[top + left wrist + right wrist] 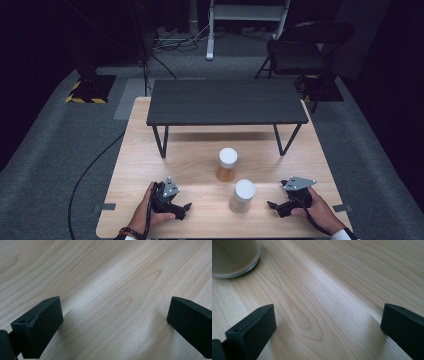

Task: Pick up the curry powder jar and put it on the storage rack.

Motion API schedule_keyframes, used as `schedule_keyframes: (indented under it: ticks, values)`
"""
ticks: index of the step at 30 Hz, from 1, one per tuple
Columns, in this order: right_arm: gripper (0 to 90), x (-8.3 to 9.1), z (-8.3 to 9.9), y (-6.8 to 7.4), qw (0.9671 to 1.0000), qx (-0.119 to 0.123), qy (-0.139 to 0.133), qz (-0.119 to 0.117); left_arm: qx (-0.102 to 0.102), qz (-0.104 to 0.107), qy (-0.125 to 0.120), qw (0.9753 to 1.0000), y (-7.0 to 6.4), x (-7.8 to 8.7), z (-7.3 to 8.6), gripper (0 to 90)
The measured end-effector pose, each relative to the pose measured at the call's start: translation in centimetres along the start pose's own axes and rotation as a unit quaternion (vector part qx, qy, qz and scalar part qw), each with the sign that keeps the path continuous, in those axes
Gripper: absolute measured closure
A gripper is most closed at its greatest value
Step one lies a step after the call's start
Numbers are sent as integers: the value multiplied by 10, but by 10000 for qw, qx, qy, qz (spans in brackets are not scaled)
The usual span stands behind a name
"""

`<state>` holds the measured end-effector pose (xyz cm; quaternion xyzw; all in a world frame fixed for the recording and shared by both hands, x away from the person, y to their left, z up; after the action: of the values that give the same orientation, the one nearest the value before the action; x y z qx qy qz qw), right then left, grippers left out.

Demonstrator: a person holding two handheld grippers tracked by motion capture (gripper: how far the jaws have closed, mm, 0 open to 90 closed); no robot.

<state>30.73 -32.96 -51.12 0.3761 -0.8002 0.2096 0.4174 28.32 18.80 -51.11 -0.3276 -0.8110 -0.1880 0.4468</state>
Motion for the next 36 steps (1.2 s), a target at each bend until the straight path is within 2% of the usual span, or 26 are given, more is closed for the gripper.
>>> schedule_keyframes:
  ticks: [24, 31, 36]
  values:
    - [0, 1, 1, 0, 10000, -1, 2, 4, -19, 4, 10, 10000, 0, 1, 1, 3]
    - [0, 1, 1, 0, 10000, -1, 4, 4, 63, -56, 101, 9999, -2, 3, -1, 6]
    - [0, 1, 1, 0, 10000, -2, 2, 4, 36, -142, 91, 9999, -4, 5, -1, 23]
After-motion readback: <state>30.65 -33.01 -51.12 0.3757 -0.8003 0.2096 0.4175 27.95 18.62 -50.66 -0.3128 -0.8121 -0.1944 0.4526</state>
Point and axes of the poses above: each handheld gripper's, and its own axes: x roughly backward along the jaws, z roughly out of its underside, y roughly to its left, the point moved 8 cm from there along -x, roughly forward along the jaws, and after that the axes turned 12 degrees about y, right-handed, at the moved point
